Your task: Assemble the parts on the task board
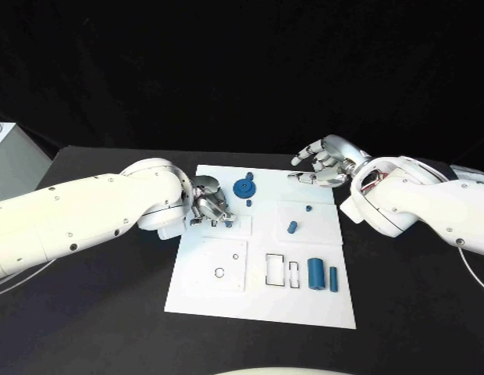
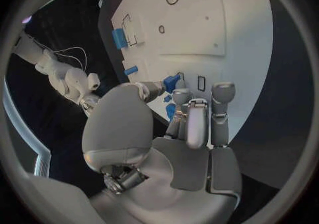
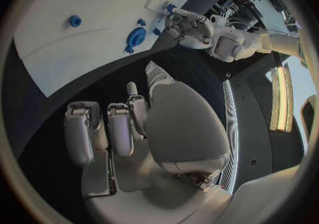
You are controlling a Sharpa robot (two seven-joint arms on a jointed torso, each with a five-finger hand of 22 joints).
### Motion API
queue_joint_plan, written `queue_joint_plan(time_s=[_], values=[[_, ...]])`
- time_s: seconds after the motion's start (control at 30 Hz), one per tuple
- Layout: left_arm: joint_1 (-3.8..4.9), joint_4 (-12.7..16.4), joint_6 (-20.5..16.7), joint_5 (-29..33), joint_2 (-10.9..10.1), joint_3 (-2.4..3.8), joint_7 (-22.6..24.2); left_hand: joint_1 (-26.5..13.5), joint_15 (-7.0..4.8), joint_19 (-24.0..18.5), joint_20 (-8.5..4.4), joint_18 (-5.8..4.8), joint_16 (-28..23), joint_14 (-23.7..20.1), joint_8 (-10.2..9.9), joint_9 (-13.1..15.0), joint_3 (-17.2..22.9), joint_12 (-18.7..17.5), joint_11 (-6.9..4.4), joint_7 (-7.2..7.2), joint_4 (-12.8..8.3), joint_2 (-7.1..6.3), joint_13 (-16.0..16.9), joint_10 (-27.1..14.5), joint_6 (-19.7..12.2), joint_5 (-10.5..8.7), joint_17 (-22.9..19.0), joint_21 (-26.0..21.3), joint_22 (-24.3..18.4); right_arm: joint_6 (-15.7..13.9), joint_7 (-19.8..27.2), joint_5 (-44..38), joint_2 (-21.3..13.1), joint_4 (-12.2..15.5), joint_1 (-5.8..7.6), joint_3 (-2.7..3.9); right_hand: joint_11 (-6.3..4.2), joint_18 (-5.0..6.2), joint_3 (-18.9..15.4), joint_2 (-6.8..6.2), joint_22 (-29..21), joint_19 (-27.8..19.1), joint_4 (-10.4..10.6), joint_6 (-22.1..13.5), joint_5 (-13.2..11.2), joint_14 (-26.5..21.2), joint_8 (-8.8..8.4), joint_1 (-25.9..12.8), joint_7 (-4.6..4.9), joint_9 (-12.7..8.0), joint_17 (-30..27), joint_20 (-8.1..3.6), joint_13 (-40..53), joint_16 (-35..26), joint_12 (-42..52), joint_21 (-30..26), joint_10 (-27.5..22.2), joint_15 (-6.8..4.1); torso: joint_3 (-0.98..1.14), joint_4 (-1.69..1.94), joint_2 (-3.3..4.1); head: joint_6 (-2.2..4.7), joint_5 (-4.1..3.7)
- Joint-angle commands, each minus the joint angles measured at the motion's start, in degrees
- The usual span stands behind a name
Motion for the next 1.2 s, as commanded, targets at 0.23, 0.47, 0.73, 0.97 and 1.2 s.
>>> queue_joint_plan(time_s=[0.23,0.47,0.73,0.97,1.2], values=[[-0.95,0.11,-1.26,-1.35,0.29,-0.01,0.6,0.01,-0.27,0.59,-0.04,-0.77,0.28,1.69,0.03,10.83,13.06,0.25,0.1,-0.07,-12.91,0.35,-0.08,0.31,0.55,0.3,1.64,0.38,0.09,0.8,0.29,-0.09,0.06,0.01,-0.12,0.02,-0.2,0.79,0.27,0.56,12.18,4.02,0.04,-0.22,0.23,4.52,0.06,-0.17,0.02,-0.09,9.36,0.22,3.72,-0.02,-0.09,-0.37,-0.28,0.28,-0.02,0.0,-0.01,-0.06,-0.06],[-1.43,0.43,-2.83,-2.56,0.11,-0.01,1.03,-0.02,-0.27,0.62,-0.04,-0.78,0.29,1.71,0.01,10.85,13.14,0.23,0.11,-0.06,-12.91,0.41,-0.12,0.31,0.58,0.26,1.67,0.43,0.17,0.81,0.31,-0.09,0.04,0.02,-0.17,0.02,-0.2,0.79,0.27,0.56,12.18,4.02,0.04,-0.22,0.23,4.52,0.06,-0.17,0.02,-0.09,9.36,0.22,3.72,-0.02,-0.09,-0.37,-0.28,0.28,0.03,0.0,0.01,-0.04,0.06],[-1.78,1.84,-4.7,-3.23,-0.91,-0.01,1.54,-0.04,-0.28,0.75,-0.04,-0.84,0.35,1.77,0.0,10.88,13.23,0.3,0.11,-0.06,-12.91,0.48,0.02,0.42,0.63,0.21,1.84,0.56,0.41,0.82,0.27,-0.09,-0.03,0.13,-0.19,0.02,-0.2,0.79,0.27,0.56,12.18,4.02,0.04,-0.22,0.23,4.52,0.06,-0.17,0.02,-0.09,9.36,0.22,3.72,-0.02,-0.09,-0.37,-0.28,0.28,0.01,0.03,0.09,0.15,0.24],[-2.24,3.84,-7.71,-2.87,-2.43,0.01,2.92,-0.08,-0.32,1.09,-0.04,-0.94,0.51,1.93,0.0,10.97,13.47,0.54,0.06,-0.11,-13.03,0.38,0.39,0.78,0.81,0.18,2.2,0.9,1.0,0.83,0.23,-0.09,-0.19,0.24,-0.19,0.02,-0.2,0.79,0.27,0.56,12.18,4.02,0.04,-0.22,0.23,4.52,0.06,-0.17,0.02,-0.09,9.36,0.22,3.72,-0.02,-0.09,-0.37,-0.28,0.28,-0.02,0.04,0.1,-0.1,0.12],[-2.59,5.22,-11.13,-2.04,-3.83,0.05,4.89,-0.14,-0.35,1.26,-0.06,-0.98,0.59,2.03,-0.01,11.04,13.66,0.59,0.03,-0.14,-13.1,0.27,0.44,0.92,0.95,0.18,2.4,1.08,1.27,0.7,0.2,-0.09,-0.27,0.29,-0.19,0.02,-0.2,0.79,0.27,0.56,12.18,4.02,0.04,-0.22,0.23,4.52,0.06,-0.17,0.02,-0.09,9.36,0.22,3.72,-0.02,-0.09,-0.37,-0.28,0.28,0.02,-0.02,0.1,-0.28,0.07]])
